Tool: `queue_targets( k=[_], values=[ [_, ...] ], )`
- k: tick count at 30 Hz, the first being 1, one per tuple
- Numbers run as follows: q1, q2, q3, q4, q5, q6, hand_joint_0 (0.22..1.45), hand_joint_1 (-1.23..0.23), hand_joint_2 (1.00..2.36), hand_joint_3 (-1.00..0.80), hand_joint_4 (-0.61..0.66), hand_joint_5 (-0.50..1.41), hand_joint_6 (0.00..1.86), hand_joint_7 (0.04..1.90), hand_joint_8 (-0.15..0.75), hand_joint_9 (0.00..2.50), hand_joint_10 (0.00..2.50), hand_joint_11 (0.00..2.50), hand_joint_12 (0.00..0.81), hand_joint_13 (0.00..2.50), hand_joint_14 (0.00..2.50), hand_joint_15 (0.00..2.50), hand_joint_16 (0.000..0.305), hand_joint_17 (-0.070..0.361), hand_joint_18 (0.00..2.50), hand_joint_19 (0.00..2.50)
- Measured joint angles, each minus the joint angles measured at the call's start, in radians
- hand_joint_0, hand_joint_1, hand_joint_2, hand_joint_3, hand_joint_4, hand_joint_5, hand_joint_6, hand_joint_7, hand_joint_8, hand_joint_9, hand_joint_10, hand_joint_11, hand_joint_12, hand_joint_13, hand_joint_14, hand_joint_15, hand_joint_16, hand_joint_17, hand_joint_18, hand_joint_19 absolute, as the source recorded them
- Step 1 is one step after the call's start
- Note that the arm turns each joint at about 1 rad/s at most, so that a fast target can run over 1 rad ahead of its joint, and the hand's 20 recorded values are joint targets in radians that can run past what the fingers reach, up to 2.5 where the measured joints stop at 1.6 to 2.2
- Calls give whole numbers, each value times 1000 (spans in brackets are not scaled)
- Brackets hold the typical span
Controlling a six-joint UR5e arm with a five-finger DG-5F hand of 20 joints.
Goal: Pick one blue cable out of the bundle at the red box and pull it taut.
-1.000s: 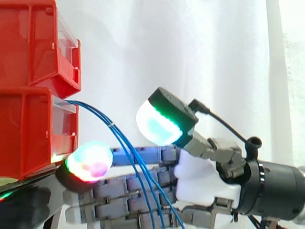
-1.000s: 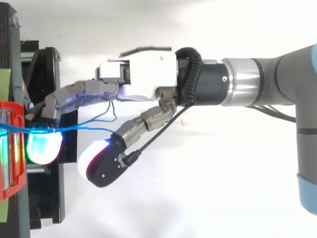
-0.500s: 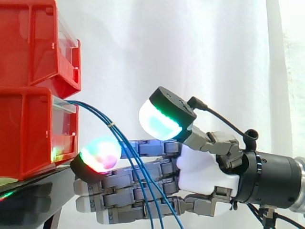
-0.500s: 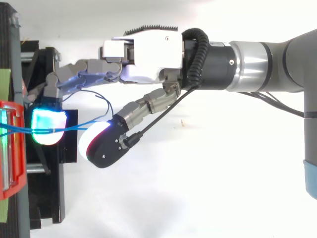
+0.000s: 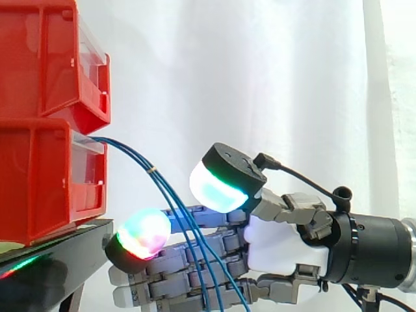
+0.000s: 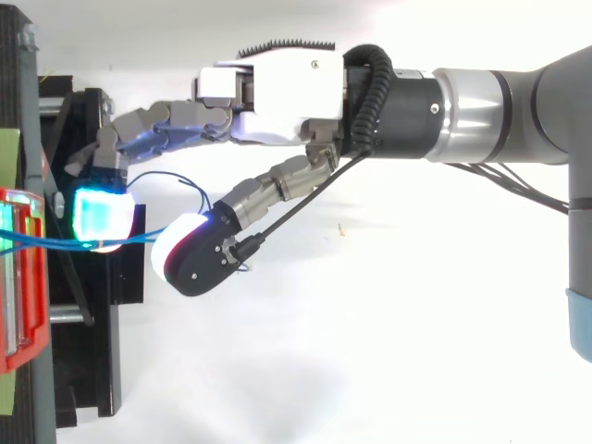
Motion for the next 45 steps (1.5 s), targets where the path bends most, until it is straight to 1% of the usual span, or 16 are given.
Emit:
queue_targets(
  k=[2,4,6,8,12,18,22,30,31,32,40,44,45],
  values=[
    [1,0,0,0,0,-1,589,-712,1004,-446,280,-115,502,1141,282,366,0,48,338,245,3,110,55,123,81,98],
    [0,0,1,-2,0,-1,597,-729,1005,-417,239,-108,500,1211,282,373,0,49,338,251,4,110,54,122,94,95],
    [0,0,5,-3,-1,-1,603,-737,1006,-399,215,-112,524,1197,283,375,0,56,337,254,4,110,54,122,99,96],
    [-1,0,12,-6,-2,-2,611,-752,1008,-372,202,-125,587,1106,283,377,0,64,338,258,4,111,54,122,100,93],
    [-2,0,25,-25,-3,-5,626,-768,1009,-330,182,-142,659,1016,284,379,2,68,337,265,3,109,55,124,113,94],
    [-2,5,33,-43,-3,-8,620,-770,1008,-353,198,-152,703,932,284,385,0,80,337,271,4,116,55,123,118,104],
    [-2,13,33,-56,-2,-15,596,-760,1004,-417,203,-149,685,954,286,389,1,86,340,282,4,120,55,123,125,114],
    [-2,26,34,-90,-1,-29,590,-756,1005,-419,203,-144,681,966,289,400,0,98,340,287,4,121,55,123,130,120],
    [-2,27,34,-91,-1,-29,591,-755,1005,-423,206,-144,681,964,290,404,2,96,340,287,5,128,55,123,130,124],
    [-2,27,34,-92,0,-30,592,-756,1005,-422,205,-141,667,1008,290,405,2,90,340,289,4,122,55,123,142,108],
    [-2,27,37,-94,0,-30,565,-726,1000,-496,222,-131,630,1041,295,416,1,96,343,296,5,127,55,124,142,125],
    [-3,28,39,-94,0,-30,563,-724,1000,-497,220,-123,610,1090,297,425,1,99,346,301,4,129,55,125,145,126],
    [-4,28,39,-94,0,-30,573,-725,1002,-474,213,-123,623,1082,299,431,2,105,343,305,5,130,55,124,148,118]
  ],
)
